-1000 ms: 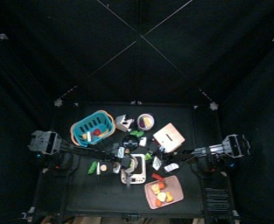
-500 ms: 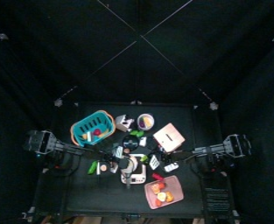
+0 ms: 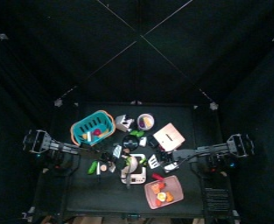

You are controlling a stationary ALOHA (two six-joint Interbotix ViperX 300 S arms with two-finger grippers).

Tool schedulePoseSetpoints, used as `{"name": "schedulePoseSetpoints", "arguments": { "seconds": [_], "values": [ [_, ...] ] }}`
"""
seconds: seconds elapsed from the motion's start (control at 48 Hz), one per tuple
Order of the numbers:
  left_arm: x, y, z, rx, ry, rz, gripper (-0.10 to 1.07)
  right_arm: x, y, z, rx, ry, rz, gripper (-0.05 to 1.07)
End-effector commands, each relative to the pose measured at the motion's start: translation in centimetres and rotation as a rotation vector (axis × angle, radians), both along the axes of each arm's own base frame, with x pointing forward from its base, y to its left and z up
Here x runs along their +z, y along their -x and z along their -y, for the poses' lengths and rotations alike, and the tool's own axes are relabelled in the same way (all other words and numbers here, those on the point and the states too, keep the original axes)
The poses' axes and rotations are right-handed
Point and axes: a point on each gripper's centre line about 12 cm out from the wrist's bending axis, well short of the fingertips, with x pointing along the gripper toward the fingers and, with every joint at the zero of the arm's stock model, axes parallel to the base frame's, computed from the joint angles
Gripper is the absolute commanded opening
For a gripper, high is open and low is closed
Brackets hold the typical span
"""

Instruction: Assemble starfruit

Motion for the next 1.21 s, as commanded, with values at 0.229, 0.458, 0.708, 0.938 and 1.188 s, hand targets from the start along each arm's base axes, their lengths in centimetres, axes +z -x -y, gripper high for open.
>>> {"name": "schedulePoseSetpoints", "arguments": {
  "seconds": [0.229,0.458,0.708,0.938,1.188],
  "values": [
    [1.8,-0.3,0.2,-0.033,0.010,0.097,0.79,0.8,0.3,1.1,0.039,-0.189,0.068,0.59],
    [1.9,-0.6,0.2,-0.038,0.008,0.106,0.79,1.0,-0.1,1.3,0.109,-0.181,0.128,0.59],
    [2.5,-1.2,0.2,-0.062,-0.026,0.128,0.79,-0.6,-1.1,0.9,0.189,-0.214,0.089,0.58],
    [2.9,-1.4,0.6,-0.110,-0.071,0.148,0.79,-0.2,-1.8,2.3,0.256,-0.219,0.090,0.58],
    [3.4,-1.7,1.0,-0.156,-0.088,0.195,0.79,-0.4,-2.1,3.8,0.293,-0.316,0.082,0.58]
  ]
}}
